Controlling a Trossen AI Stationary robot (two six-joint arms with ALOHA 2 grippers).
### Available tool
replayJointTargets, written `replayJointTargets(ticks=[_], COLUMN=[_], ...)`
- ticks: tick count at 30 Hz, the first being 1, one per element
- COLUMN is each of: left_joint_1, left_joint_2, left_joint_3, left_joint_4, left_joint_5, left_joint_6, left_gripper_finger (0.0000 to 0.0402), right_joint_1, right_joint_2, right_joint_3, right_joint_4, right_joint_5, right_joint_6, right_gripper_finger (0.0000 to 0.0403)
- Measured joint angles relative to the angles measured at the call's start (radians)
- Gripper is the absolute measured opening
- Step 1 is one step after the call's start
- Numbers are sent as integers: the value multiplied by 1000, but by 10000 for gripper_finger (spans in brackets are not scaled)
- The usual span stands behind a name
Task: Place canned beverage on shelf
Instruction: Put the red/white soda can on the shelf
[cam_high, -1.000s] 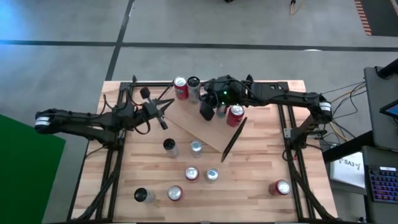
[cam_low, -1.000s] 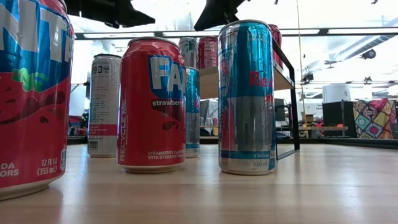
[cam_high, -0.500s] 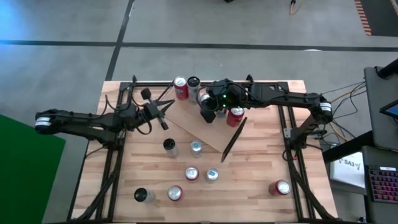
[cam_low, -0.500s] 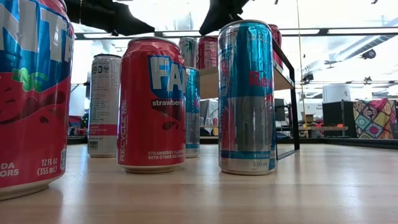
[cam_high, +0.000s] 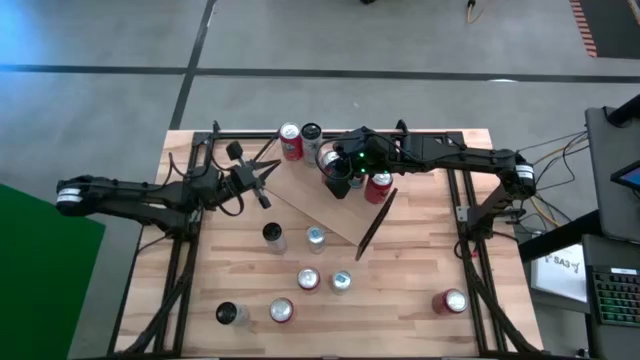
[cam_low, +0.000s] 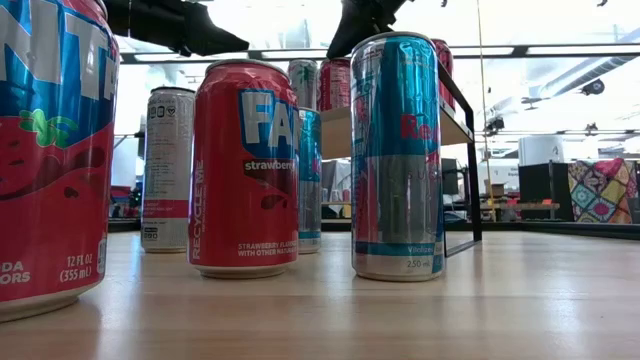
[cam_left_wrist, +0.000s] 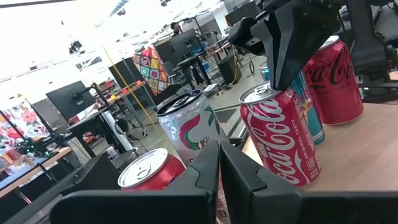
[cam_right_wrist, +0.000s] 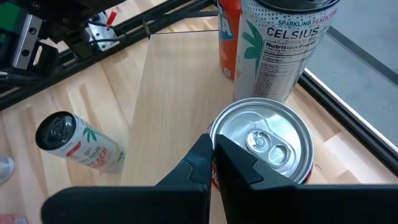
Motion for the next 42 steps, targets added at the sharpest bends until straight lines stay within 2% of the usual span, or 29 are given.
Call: replayJointTargets(ticks=[10,16,19,22,26,36,42], left_joint_1=[0,0,0,0,1,30,36], left_joint_2=[0,9,22,47,104,331,436], left_joint_3=[0,0,0,0,0,0,27], left_joint_4=[-1,-5,-4,27,99,426,503], left_joint_5=[0,3,62,187,292,287,286], left_joint_6=[-4,-4,-4,-5,13,16,15], left_gripper_finger=[0,0,0,0,0,0,0], right_joint_1=[0,-1,-7,-16,-34,-56,-56], right_joint_2=[0,2,4,4,9,14,14], right_joint_3=[52,96,104,105,105,105,105], right_joint_4=[-10,-84,-111,-109,-105,-102,-102], right_joint_5=[3,77,87,97,102,104,104], right_joint_6=[-45,-7,0,-4,-30,-67,-83], right_gripper_finger=[9,9,9,9,9,9,9])
